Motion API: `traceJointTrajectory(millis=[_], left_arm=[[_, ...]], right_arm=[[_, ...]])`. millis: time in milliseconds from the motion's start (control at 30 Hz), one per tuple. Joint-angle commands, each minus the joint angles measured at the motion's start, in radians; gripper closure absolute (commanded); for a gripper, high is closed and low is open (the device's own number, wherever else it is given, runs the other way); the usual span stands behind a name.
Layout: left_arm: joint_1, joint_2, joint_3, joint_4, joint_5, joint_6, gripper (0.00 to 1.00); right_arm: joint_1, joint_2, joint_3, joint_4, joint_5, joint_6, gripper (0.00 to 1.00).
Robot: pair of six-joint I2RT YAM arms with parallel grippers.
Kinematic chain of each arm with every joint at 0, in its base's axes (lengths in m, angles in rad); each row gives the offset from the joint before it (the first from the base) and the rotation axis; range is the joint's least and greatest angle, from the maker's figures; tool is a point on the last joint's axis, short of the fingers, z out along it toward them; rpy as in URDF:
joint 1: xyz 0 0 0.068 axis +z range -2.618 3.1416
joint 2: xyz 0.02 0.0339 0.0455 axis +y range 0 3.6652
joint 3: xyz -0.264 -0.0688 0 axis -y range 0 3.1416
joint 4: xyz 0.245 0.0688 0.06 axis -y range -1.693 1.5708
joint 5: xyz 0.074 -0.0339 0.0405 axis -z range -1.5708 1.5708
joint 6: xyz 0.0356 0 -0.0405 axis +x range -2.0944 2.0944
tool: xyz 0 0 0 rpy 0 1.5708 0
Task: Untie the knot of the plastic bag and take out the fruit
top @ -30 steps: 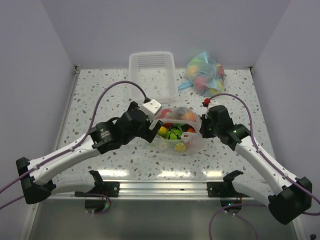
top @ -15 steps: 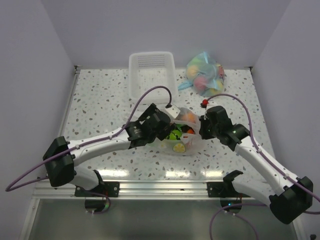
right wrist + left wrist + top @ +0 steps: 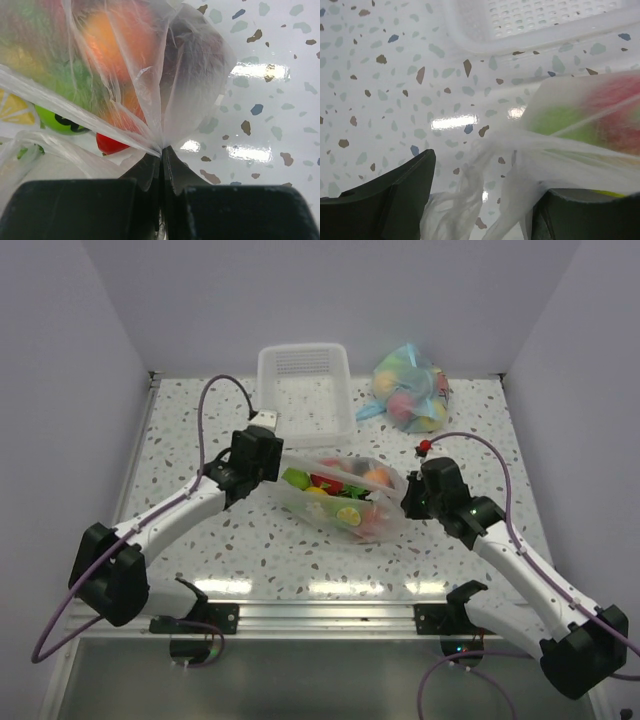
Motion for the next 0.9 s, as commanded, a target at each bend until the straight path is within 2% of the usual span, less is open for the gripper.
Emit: traceJointTrajectory(millis=[0,67,100,133,233,267,400,500,633,767,800,867], left_arm=[[0.151,-0.027,-0.037,-0.073,-0.046,-0.085,0.34],[0.157,-0.047,-0.055,-0.068,0.021,-0.083,0.30],[0.157,-0.073,-0.058,-0.056,0.059,-0.077,0.21],[0.156,-0.093,-0.064,-0.050,0.136,-0.065,0.17],[0.154,-0.201,-0.075,-0.027,0.262,-0.059,0.02],[0.153,-0.230,-0.075,-0.022,0.288,-0.059,0.00],[0.127,-0.362,-0.048,-0.063,0.363,-0.059,0.00],[0.069,-0.420,-0.005,-0.109,0.362,-0.051,0.00],[-0.057,-0.445,0.058,-0.186,0.264,-0.031,0.02],[-0.172,-0.420,0.097,-0.194,0.256,-0.084,0.14],[-0.195,-0.394,0.101,-0.171,0.255,-0.095,0.21],[-0.272,-0.357,0.106,-0.142,0.232,-0.118,0.25]], right_arm=[[-0.051,-0.002,-0.033,-0.065,0.089,0.066,1.00],[-0.051,-0.002,-0.026,-0.050,0.052,0.045,1.00],[-0.051,-0.003,-0.024,-0.042,0.037,0.034,1.00],[-0.051,-0.005,-0.020,-0.021,0.029,0.019,1.00],[-0.049,0.000,0.005,-0.005,-0.060,-0.038,1.00],[-0.049,0.006,0.011,-0.004,-0.081,-0.058,1.00],[-0.043,0.009,0.025,0.005,-0.117,-0.077,1.00],[-0.040,0.003,0.030,0.010,-0.121,-0.081,1.00],[-0.035,0.008,0.039,0.006,-0.121,-0.084,1.00],[-0.034,0.009,0.042,0.009,-0.118,-0.087,1.00],[-0.032,0.009,0.042,0.009,-0.118,-0.087,1.00],[-0.032,0.014,0.042,0.010,-0.118,-0.086,1.00]])
